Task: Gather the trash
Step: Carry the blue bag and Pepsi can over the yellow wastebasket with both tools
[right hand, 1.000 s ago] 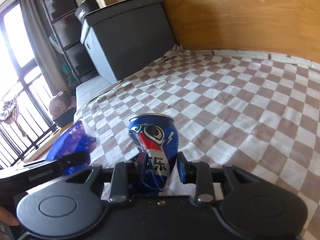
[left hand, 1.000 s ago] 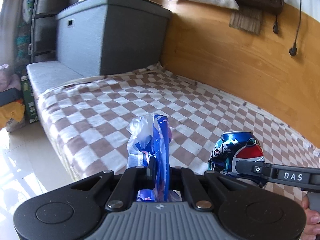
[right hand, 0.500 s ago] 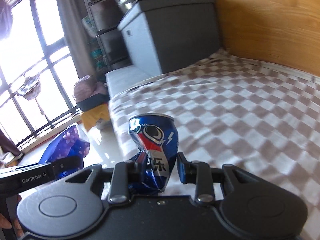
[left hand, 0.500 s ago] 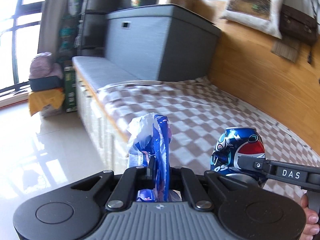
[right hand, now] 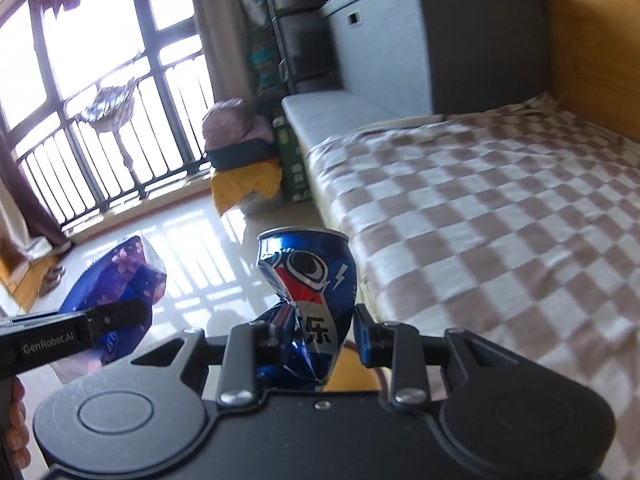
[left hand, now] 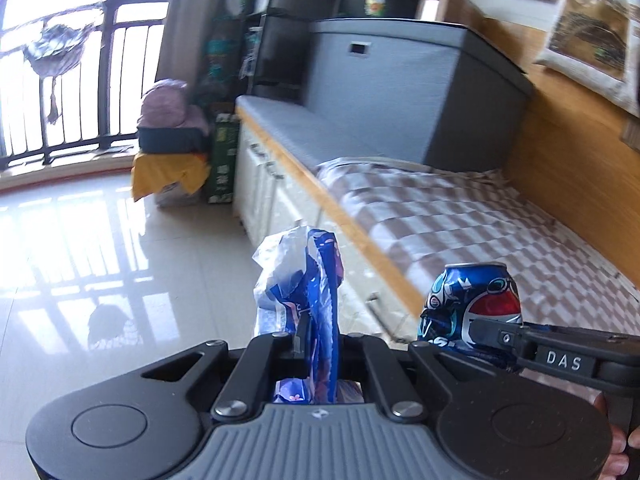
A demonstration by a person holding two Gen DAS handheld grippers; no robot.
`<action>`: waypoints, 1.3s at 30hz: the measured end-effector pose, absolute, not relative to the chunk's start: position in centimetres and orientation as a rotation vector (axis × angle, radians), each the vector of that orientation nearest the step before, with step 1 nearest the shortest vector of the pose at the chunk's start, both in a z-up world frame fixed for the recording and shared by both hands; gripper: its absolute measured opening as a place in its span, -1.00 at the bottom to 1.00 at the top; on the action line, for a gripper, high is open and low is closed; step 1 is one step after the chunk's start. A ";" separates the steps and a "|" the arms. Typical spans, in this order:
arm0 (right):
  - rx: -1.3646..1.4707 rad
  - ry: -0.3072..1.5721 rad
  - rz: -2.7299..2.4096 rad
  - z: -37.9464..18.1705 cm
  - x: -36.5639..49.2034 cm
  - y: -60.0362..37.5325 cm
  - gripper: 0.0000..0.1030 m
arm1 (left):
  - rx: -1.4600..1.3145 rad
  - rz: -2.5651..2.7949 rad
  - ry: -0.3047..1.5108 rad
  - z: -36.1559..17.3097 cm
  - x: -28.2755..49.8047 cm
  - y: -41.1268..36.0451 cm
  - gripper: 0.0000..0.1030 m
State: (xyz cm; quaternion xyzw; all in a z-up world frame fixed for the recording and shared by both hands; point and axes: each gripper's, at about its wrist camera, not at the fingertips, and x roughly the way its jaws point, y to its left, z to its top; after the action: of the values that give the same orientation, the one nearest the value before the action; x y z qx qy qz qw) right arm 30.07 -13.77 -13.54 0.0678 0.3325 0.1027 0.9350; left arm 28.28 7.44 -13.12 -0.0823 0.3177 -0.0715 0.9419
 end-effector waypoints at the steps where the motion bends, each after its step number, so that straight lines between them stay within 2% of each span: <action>1: 0.130 0.689 0.216 -14.0 30.3 -13.1 -0.38 | -0.175 -0.137 0.655 -13.6 28.4 7.9 -0.90; 14: 0.028 0.816 0.224 -21.3 34.6 -8.4 -0.38 | -0.280 -0.085 0.744 -20.9 32.9 9.7 -0.90; 26: -0.093 0.998 0.235 -31.8 40.2 -5.3 -0.38 | -0.450 -0.044 0.967 -32.7 38.6 12.0 -0.90; 39: -0.173 1.161 0.232 -40.1 46.3 -5.2 -0.39 | -0.483 -0.001 1.166 -40.2 43.6 10.7 -0.90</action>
State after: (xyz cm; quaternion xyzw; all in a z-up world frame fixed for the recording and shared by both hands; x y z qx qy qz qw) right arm 46.31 -5.19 -40.07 -0.0814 0.5466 0.1091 0.8262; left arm 43.55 10.67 -40.18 -0.2256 0.5453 -0.0007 0.8073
